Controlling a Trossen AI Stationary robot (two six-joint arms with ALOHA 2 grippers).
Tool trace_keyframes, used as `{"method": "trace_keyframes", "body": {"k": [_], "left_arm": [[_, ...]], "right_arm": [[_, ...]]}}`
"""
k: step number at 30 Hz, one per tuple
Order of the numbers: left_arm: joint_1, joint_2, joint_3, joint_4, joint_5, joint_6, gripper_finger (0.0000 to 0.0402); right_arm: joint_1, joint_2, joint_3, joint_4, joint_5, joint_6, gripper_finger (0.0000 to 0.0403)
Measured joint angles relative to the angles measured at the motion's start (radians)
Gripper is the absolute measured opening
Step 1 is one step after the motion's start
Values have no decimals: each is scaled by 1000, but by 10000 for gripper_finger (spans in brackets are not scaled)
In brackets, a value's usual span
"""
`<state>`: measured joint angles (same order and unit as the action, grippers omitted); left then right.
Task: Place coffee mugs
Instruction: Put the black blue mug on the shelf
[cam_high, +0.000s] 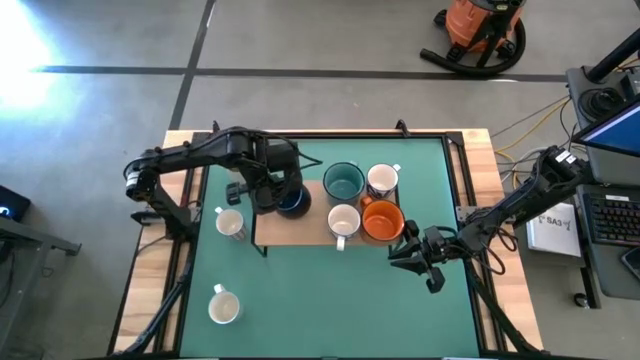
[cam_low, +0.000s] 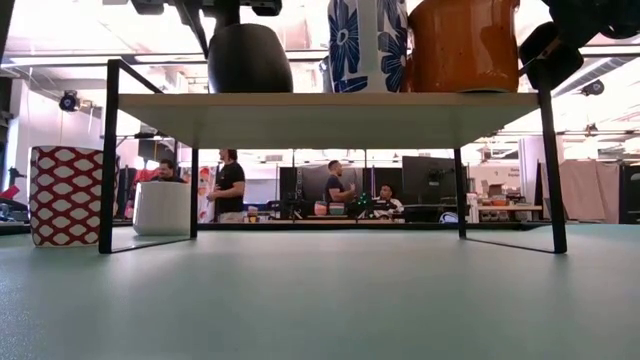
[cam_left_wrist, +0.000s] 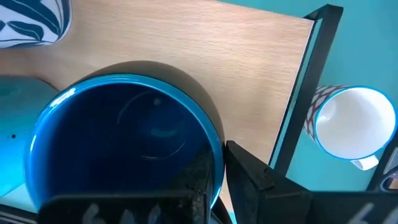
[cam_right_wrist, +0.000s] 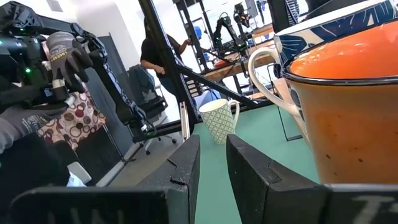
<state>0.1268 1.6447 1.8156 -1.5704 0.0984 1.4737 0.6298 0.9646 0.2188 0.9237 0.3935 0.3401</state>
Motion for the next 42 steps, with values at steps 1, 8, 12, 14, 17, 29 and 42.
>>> {"method": "trace_keyframes", "body": {"k": [1,8,12,14,17,29,42], "left_arm": [[0,0,0,2,3,-7,23],[0,0,5,2,50,-97,63],[0,0,30,0,51,-155,90],[0,0,47,0,51,-179,102],[-1,0,65,0,55,-214,119],[-1,-5,71,0,95,-398,151],[2,-9,78,114,64,-663,151]], "right_arm": [[0,0,0,0,0,0,68],[0,0,0,0,0,0,68],[0,0,0,0,0,0,68],[0,0,0,0,0,0,68],[0,0,0,0,0,0,68],[0,0,0,-1,0,0,68],[0,0,0,-1,0,0,68]]}}
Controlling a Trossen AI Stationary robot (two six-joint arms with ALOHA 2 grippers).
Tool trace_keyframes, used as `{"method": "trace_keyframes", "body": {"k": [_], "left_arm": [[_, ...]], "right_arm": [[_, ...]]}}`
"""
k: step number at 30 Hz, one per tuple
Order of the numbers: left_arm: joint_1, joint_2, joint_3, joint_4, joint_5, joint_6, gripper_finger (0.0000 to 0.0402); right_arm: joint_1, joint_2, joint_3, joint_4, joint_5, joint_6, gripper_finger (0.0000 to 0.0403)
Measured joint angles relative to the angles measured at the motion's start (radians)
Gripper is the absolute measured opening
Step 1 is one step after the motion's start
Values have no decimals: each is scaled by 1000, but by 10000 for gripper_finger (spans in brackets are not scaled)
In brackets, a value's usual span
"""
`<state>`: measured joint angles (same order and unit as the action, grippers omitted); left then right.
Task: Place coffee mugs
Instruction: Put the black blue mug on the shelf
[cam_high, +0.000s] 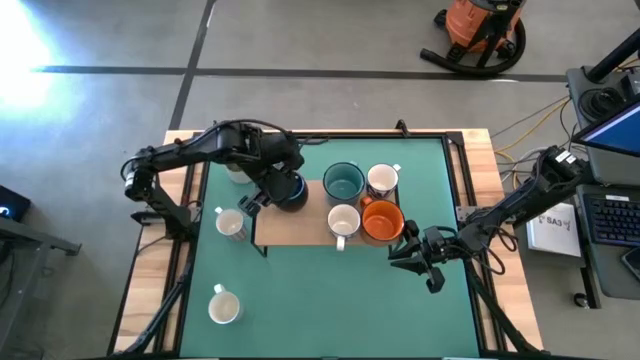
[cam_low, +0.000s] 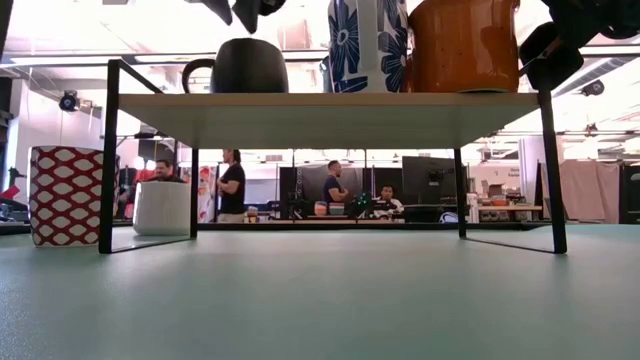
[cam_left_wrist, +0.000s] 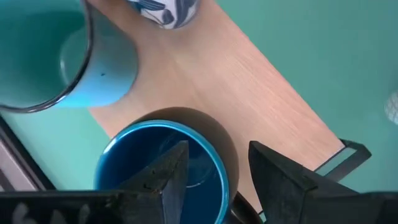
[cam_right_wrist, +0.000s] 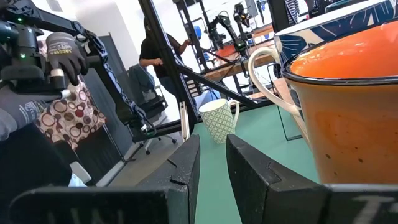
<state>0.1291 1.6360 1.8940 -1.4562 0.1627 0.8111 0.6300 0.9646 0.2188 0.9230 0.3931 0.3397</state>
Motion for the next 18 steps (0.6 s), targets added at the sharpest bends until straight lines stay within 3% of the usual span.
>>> {"method": "trace_keyframes", "body": {"k": [12,18], "left_arm": [[0,-2,9,58,-23,-286,151],[-2,-2,9,203,-24,-690,151]], "right_arm": [[0,0,0,0,0,0,68],[0,0,0,0,0,0,68]]}}
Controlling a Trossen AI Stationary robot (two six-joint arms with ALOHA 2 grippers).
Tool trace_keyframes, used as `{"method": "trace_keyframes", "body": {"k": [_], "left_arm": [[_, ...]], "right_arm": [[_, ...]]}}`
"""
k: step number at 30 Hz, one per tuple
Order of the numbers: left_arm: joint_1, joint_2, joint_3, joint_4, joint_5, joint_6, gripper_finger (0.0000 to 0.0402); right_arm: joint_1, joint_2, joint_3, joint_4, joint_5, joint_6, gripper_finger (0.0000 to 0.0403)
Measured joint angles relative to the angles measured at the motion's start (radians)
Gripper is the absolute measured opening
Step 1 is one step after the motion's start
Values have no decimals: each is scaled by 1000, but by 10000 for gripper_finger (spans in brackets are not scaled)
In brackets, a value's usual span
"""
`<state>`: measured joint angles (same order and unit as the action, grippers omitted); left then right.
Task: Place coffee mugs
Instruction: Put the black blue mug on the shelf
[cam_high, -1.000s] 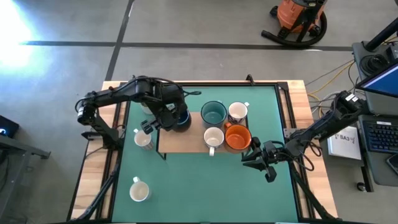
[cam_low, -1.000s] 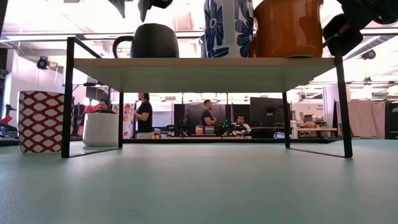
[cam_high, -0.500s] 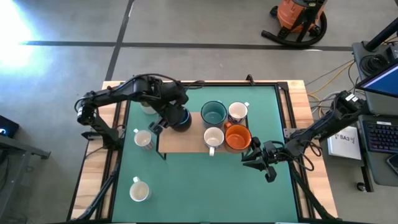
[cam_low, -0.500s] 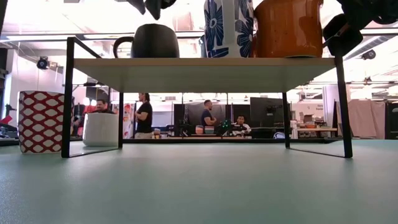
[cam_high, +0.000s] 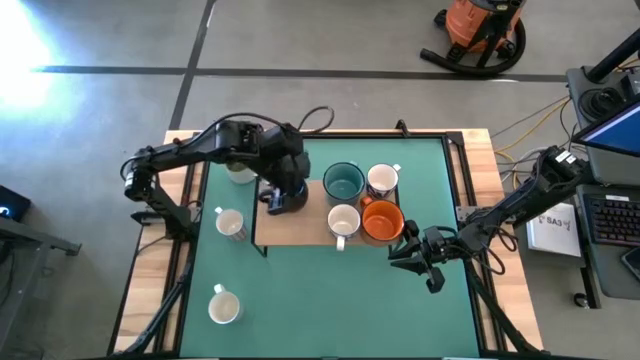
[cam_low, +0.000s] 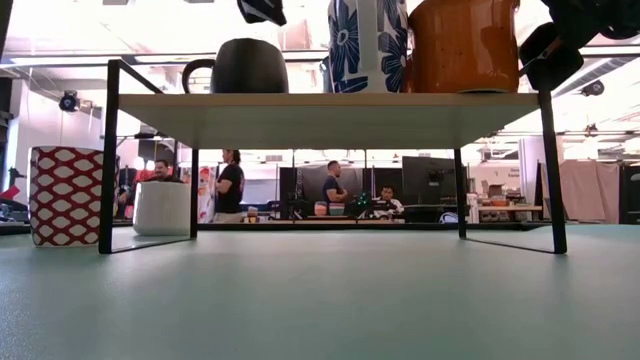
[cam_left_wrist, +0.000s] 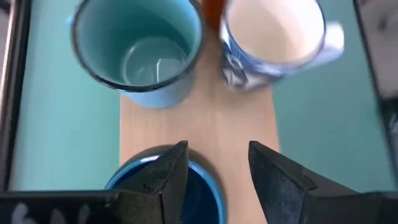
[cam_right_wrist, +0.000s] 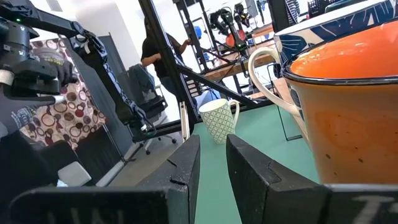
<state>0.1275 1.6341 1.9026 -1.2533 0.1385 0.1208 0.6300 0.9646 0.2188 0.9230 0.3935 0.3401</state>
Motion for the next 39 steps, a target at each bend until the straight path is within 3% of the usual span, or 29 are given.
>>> {"method": "trace_keyframes", "body": {"k": [5,12,17,26,36,39], "left_arm": [[-18,0,-6,11,-14,-135,151],[-47,0,-37,-6,-154,-296,151],[-48,0,-66,-21,-201,-390,151],[-51,2,-113,-20,-201,-419,147],[-51,1,-130,-21,-203,-402,48],[-51,1,-130,-27,-162,-374,15]], "right_arm": [[0,0,0,0,0,0,68],[0,0,0,0,0,0,68],[0,0,0,0,0,0,68],[0,0,0,0,0,0,68],[0,0,0,0,0,0,68],[0,0,0,0,0,0,68]]}}
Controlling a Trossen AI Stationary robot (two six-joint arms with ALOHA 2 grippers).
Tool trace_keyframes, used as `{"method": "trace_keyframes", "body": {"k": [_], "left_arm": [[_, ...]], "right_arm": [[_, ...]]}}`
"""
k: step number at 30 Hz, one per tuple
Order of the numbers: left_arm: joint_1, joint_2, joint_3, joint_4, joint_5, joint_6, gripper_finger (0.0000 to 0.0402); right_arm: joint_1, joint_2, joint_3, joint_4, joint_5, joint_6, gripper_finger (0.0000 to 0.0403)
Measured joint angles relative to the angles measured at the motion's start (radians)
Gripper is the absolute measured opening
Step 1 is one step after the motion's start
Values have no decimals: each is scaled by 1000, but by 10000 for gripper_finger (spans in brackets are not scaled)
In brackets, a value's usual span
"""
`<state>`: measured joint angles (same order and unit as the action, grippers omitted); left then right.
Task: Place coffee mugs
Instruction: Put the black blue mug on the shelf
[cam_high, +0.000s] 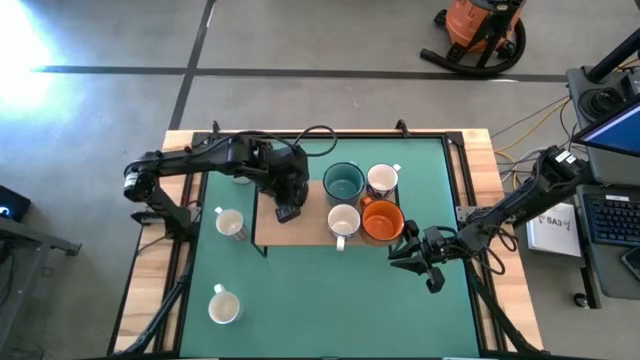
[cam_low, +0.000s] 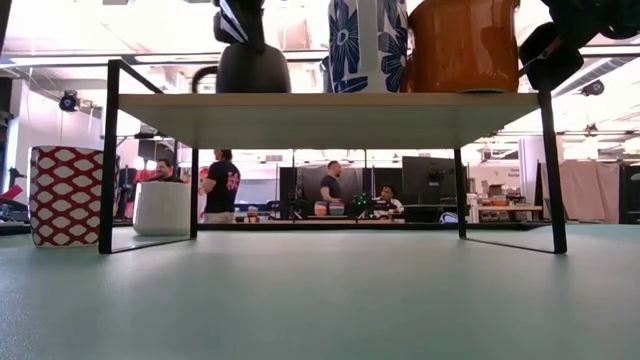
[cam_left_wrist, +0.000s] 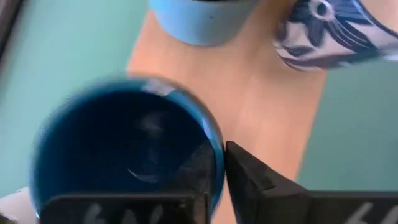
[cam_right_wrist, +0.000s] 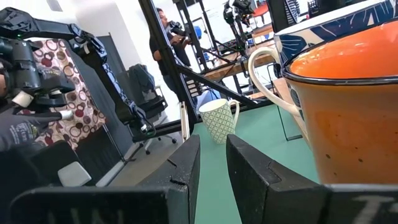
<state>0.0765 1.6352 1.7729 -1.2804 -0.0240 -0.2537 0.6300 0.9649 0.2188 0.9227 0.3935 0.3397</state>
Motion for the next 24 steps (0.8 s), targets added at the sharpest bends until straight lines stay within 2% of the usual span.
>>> {"method": "trace_keyframes", "body": {"k": [5,9,12,21,24], "left_arm": [[0,0,0,3,70,31,10],[-3,0,0,-16,135,175,8],[-2,0,0,-40,165,329,7],[-3,0,30,-172,179,955,7],[-3,0,68,-206,176,1080,7]], "right_arm": [[0,0,0,0,0,0,68],[0,0,0,-1,0,0,68],[0,0,0,-1,0,0,68],[0,0,0,-1,0,0,68],[0,0,0,-2,0,0,68]]}}
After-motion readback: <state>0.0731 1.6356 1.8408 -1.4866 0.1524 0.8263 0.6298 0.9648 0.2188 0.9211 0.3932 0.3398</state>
